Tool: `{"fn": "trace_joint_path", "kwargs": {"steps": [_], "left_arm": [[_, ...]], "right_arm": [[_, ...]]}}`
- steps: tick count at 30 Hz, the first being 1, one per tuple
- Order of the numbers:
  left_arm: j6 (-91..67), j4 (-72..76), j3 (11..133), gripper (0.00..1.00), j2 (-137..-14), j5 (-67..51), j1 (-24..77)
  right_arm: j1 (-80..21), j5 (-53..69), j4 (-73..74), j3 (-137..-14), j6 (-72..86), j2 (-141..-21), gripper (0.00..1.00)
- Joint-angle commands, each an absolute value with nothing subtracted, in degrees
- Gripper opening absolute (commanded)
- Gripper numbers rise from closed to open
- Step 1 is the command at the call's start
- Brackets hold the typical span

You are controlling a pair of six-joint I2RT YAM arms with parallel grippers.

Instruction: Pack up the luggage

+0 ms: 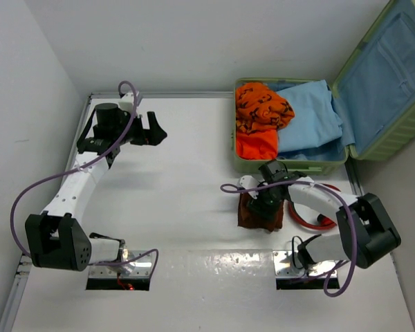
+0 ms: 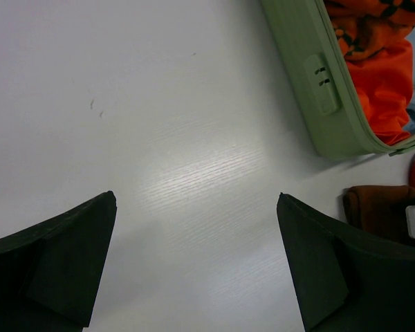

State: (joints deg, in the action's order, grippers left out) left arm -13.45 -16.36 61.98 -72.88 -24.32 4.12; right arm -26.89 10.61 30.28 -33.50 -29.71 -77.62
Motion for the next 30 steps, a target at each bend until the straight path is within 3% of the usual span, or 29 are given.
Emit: {"fn": "trace_joint_path", "kwargs": {"steps": [1,2,4,5,6,14,17,18,20,24,26,30], "left_arm": [[-12.0,-15.6,64.8,1.00,-73.2,-24.1,3.6],[-12.0,-15.6,64.8,1.00,-73.2,-24.1,3.6],[-12.0,-15.6,65.3,1.00,-73.7,-24.1,3.6],[-12.0,-15.6,65.3,1.00,-73.7,-24.1,3.1],[-12.0,-15.6,65.3,1.00,-74.3,-24.1,3.1],[-11.4,-15.6,64.8,1.00,-74.8,-25.1,3.1],[-11.9,-14.9,64.8,1.00,-75.6,-25.8,3.1],[-12.5,-14.3,64.8,1.00,-77.0,-26.4,3.1],[-12.5,-14.3,64.8,1.00,-77.5,-27.0,3.1],[-12.5,-13.8,64.8,1.00,-78.0,-27.0,3.1],[-12.5,-13.8,64.8,1.00,-78.0,-27.0,3.1],[-13.2,-13.2,64.8,1.00,-79.2,-27.0,3.1]], "right_arm": [[-28.8,14.1,27.7,-31.8,-32.2,-80.6,0.49],[-30.1,14.0,28.0,-31.6,-32.4,-80.7,0.33],[-32.1,13.5,28.3,-30.6,-33.4,-80.1,0.18],[-32.4,13.5,29.4,-30.5,-33.5,-79.7,0.03],[-33.0,13.9,30.1,-30.6,-33.4,-78.3,0.00],[-31.9,16.1,44.9,-50.1,-26.7,-65.3,0.00],[-27.6,14.5,47.4,-60.5,-26.2,-64.8,0.00],[-20.4,13.2,47.5,-68.9,-27.8,-67.0,0.00],[-18.6,12.5,45.0,-70.6,-28.3,-67.6,0.00],[-2.3,13.4,40.4,-89.1,-25.8,-80.0,0.00],[2.3,11.4,38.3,-94.6,-22.8,-86.8,0.00],[8.3,9.0,38.2,-118.6,-15.7,-101.8,0.00]]}}
